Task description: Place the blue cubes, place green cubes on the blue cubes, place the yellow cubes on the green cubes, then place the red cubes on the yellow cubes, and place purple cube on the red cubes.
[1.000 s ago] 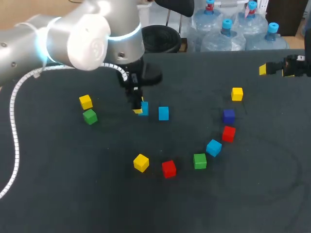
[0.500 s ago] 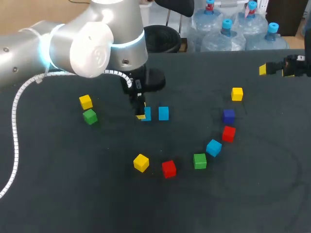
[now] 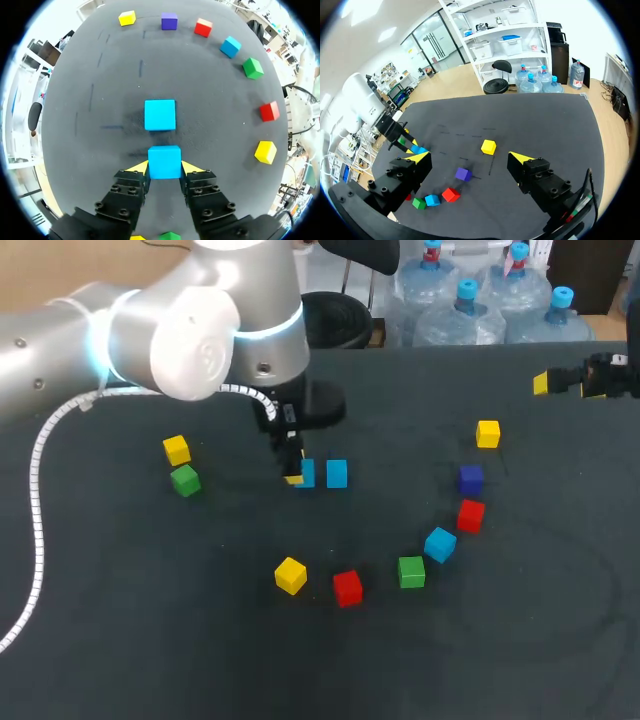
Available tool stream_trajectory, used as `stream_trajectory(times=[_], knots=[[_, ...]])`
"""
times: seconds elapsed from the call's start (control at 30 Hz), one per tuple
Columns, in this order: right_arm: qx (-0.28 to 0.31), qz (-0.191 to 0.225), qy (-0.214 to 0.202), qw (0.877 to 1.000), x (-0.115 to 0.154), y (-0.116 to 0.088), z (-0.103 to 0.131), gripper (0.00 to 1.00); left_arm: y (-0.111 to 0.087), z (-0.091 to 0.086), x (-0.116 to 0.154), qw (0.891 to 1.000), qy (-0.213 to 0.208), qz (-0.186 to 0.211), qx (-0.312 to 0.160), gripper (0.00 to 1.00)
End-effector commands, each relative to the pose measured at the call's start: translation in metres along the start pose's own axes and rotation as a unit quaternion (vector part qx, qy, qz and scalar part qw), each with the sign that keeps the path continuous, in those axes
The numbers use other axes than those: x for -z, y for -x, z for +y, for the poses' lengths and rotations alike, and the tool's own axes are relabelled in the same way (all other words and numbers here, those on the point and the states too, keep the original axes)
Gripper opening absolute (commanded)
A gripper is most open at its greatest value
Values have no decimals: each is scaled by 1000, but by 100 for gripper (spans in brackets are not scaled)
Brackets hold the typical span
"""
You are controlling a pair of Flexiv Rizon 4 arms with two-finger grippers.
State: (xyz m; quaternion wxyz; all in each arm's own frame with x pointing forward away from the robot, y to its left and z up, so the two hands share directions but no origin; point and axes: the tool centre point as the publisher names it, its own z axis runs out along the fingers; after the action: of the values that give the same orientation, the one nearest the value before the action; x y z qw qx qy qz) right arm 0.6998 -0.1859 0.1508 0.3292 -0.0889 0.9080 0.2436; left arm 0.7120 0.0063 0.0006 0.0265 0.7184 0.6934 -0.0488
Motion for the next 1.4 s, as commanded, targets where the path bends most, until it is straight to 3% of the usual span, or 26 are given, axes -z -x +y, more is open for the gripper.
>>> stream_trajectory(times=[0.03,1.2,1.4], knots=[[0,0,-1,1000,0,0,0,100,4,7,-1,1000,-5,4,-3,0],[0,0,-1,1000,0,0,0,100,4,5,-6,1000,-19,4,1,0],[0,0,-1,1000,0,0,0,100,4,5,-7,1000,-20,4,2,7]])
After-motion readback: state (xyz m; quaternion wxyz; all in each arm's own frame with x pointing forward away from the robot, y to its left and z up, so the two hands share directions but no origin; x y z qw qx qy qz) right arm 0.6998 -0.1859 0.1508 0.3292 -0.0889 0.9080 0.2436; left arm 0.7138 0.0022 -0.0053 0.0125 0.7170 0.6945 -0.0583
